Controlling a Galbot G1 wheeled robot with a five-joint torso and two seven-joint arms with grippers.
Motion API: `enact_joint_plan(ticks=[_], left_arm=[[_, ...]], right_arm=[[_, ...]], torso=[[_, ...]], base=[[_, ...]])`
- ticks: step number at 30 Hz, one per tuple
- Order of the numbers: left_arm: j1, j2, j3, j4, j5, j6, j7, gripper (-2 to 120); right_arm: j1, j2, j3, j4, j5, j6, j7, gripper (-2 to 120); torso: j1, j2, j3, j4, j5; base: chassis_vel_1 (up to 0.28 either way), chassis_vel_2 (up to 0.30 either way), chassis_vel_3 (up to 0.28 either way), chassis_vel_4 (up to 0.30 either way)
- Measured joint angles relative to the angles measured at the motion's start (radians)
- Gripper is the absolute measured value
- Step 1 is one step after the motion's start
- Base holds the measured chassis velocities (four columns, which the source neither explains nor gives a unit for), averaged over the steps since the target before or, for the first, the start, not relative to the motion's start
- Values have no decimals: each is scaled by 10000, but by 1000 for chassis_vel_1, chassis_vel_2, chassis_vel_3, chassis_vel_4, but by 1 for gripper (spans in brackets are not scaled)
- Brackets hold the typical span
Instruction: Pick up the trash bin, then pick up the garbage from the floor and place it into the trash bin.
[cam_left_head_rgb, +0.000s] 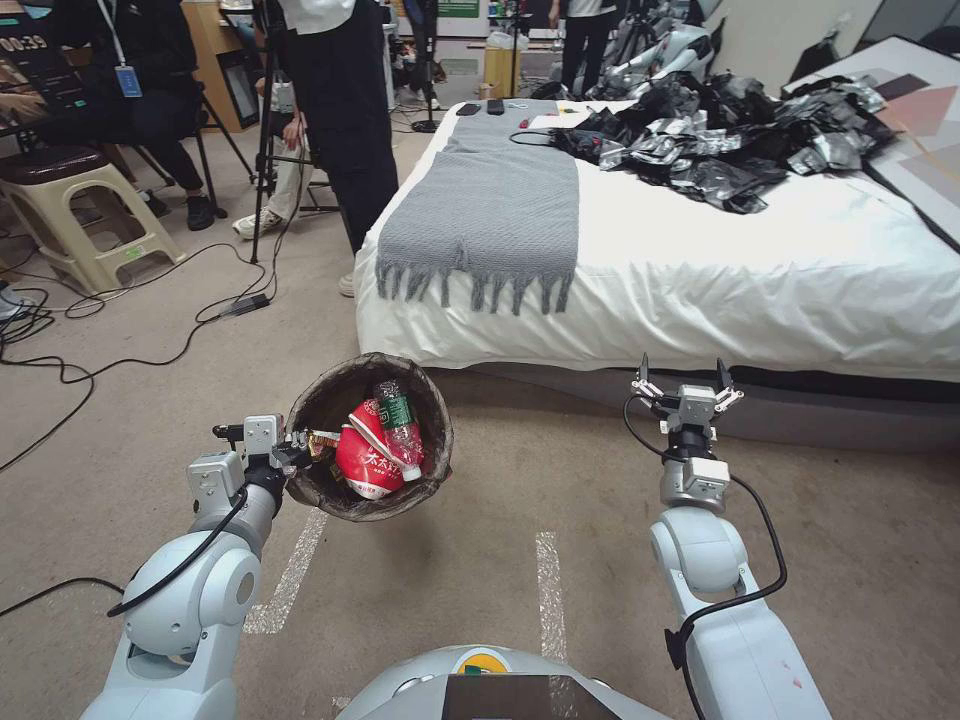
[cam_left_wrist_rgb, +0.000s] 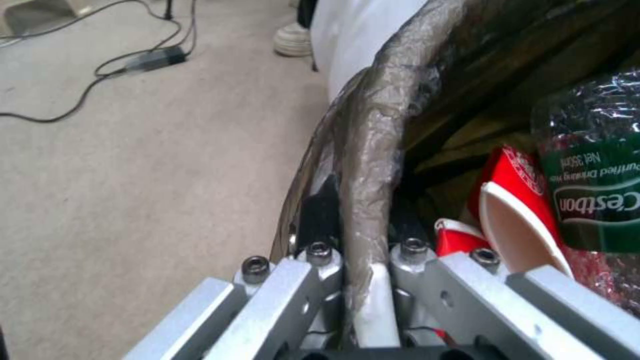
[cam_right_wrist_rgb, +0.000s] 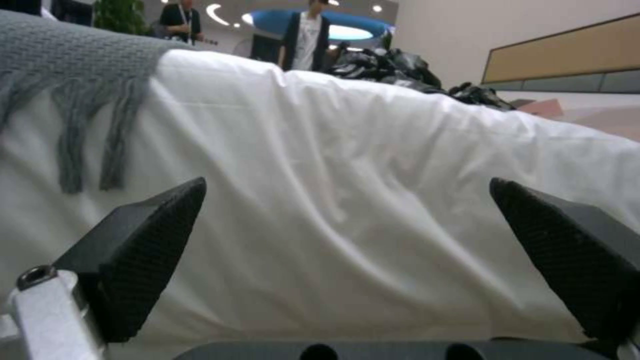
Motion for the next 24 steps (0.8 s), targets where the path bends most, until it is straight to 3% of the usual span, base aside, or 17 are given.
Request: enact_joint_plan(ticks=[24], left_arm=[[-17, -7, -83, 24, -57, 1, -11, 0]], right_arm=[[-84, 88, -15, -22, -86, 69, -38, 100]], torso=[[0, 0, 0, 0, 0]], base=[[59, 60, 58, 65]])
